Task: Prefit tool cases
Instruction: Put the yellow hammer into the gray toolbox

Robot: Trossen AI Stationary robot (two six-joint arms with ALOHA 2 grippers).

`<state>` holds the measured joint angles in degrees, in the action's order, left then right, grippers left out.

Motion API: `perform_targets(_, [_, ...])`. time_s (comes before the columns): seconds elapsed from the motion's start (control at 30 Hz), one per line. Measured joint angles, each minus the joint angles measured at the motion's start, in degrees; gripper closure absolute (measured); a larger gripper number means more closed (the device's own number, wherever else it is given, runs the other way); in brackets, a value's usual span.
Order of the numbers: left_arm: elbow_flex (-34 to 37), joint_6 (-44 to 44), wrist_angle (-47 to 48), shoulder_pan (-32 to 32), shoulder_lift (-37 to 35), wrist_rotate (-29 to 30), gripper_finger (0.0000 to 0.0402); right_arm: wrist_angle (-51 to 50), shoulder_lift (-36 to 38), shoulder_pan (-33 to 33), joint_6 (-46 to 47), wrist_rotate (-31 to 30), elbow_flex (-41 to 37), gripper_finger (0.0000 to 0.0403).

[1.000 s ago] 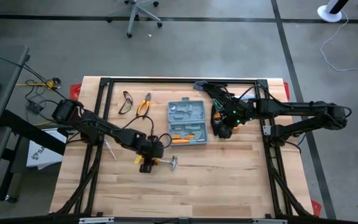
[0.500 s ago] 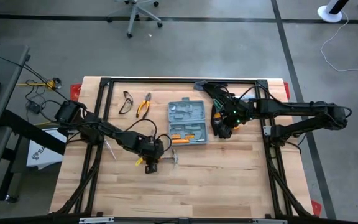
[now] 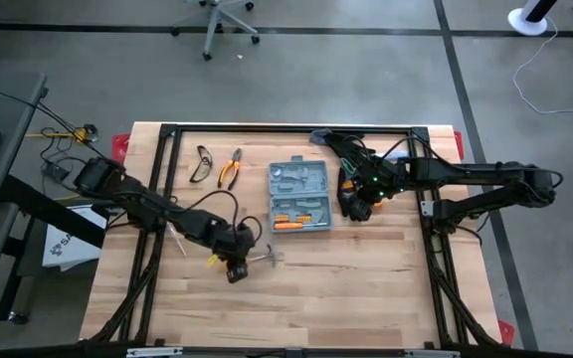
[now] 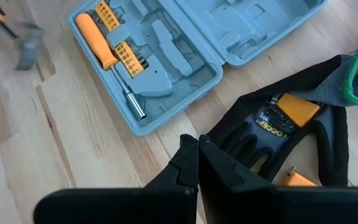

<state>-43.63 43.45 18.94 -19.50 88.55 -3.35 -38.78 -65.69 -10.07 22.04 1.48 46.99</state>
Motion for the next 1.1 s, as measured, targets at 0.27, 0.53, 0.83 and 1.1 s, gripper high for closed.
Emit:
perform_targets(0.27, [-0.2,-1.0,0.3,2.4,-6.3,3.9,0.0396,0.2,0.9,0.0,0.0,0.0,0.0,0.0403])
perform_targets(0.53, [-0.2,-5.0,0.4,5.9,-6.0,-1.2,0.0399,0.0,1.1,0.0,-0.5,0.0,0.0,0.0403])
perform_targets(0.83, [-0.3,-8.0,-11.3,0.1,-2.1,-2.2,0.0401,0.0,1.1,0.0,-0.5,0.0,0.0,0.0403])
perform_targets(1.1, [-0.3,3.2,-8.1,-5.5,0.9,3.9,0.0363,0.0,1.1,0.0,-1.1,-0.3,0.0,0.0403])
